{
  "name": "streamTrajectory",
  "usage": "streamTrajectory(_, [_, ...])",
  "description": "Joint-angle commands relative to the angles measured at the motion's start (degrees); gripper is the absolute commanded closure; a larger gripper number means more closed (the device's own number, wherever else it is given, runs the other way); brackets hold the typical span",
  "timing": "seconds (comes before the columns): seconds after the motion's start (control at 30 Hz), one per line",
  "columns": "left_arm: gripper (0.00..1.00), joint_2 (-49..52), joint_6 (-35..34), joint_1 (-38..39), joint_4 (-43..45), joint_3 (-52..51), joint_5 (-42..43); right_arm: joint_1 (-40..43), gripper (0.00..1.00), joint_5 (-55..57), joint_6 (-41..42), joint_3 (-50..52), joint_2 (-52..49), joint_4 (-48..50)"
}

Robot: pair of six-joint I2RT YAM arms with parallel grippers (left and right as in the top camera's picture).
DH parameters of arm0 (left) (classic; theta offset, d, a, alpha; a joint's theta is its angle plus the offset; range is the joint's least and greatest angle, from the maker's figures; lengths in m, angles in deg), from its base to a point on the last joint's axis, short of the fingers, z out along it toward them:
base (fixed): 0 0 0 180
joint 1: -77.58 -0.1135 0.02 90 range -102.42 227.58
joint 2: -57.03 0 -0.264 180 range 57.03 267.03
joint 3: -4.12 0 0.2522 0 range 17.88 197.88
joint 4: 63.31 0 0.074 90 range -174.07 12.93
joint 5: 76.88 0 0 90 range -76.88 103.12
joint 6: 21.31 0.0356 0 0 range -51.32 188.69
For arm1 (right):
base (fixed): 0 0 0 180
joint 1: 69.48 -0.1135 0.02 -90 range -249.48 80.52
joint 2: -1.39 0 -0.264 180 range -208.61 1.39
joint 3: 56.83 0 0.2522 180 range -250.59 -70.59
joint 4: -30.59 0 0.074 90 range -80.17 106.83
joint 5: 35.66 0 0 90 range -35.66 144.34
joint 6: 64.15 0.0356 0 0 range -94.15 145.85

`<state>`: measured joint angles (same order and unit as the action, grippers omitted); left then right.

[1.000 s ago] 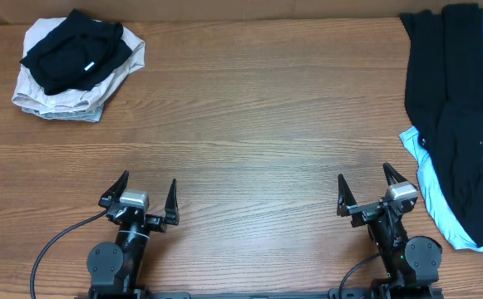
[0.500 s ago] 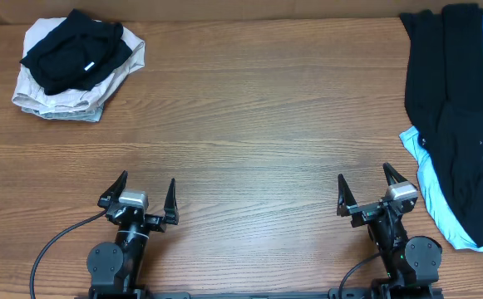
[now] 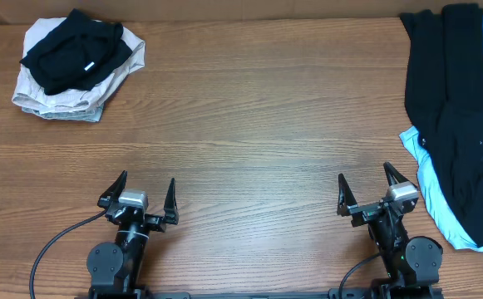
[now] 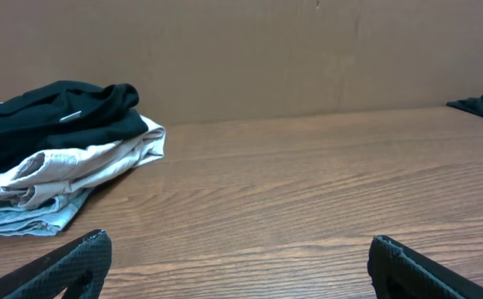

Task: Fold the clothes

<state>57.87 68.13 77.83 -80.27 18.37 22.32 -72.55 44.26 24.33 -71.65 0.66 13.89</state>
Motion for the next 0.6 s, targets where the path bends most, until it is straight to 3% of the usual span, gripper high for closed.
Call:
streamTrajectory(0.0, [0.00, -0.59, -0.79, -0.33, 0.48, -0.20, -0.57, 0.20, 0.00, 0.09, 0.20, 0.57, 0.50, 1.09])
streamTrajectory(0.57, [0.00, -0.59, -1.62, -0.33, 2.49, 1.88, -0.13, 0.20, 0.00, -0.11, 0.22, -0.72, 0.50, 5.53])
